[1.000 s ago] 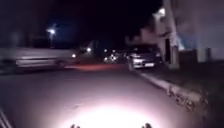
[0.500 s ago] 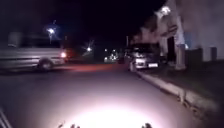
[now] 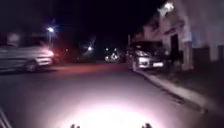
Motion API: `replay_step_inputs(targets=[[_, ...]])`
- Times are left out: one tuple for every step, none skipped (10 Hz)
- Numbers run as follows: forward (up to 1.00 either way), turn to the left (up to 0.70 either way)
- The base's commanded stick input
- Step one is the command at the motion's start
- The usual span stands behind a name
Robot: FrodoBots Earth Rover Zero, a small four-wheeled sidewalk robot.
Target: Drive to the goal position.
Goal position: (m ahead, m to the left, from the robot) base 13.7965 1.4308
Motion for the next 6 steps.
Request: replay_step_inputs(targets=[[0.85,-0.19],[0.85,-0.25],[0.85,-0.3],[0.85,-0.34],[0.85,-0.29],[0.85,-0.14]])
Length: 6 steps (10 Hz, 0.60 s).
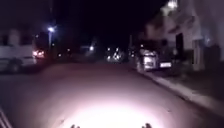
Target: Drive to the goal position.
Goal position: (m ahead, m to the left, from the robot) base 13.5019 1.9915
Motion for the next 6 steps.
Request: replay_step_inputs(targets=[[0.85,0.0],[0.85,0.0],[0.85,0.0],[0.85,0.0],[0.85,0.0],[0.85,0.0]])
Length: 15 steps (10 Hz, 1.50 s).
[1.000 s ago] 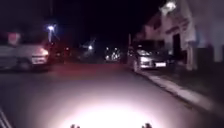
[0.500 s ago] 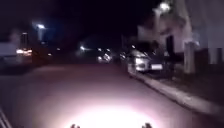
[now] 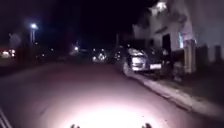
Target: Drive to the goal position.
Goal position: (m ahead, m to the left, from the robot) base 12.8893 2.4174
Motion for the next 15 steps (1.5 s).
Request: replay_step_inputs(targets=[[0.85,-0.16],[0.85,-0.34],[0.85,-0.1],[0.85,0.0],[0.85,0.0],[0.85,0.0],[0.85,0.0],[0.85,0.0],[0.85,0.0],[0.85,0.0],[0.85,0.0],[0.85,0.0],[0.85,0.0],[0.85,0.0],[0.85,0.0]])
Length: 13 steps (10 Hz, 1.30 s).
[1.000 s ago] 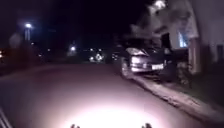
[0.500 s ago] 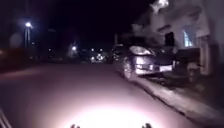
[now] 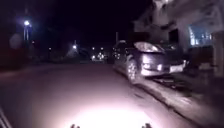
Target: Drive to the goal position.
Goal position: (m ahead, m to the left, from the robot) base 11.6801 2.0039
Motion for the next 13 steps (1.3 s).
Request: replay_step_inputs(targets=[[0.85,0.0],[0.85,0.0],[0.85,0.0],[0.85,0.0],[0.85,0.0],[0.85,0.0],[0.85,0.0],[0.85,0.0],[0.85,0.0],[0.85,0.0],[0.85,0.0],[0.85,0.0],[0.85,0.14]])
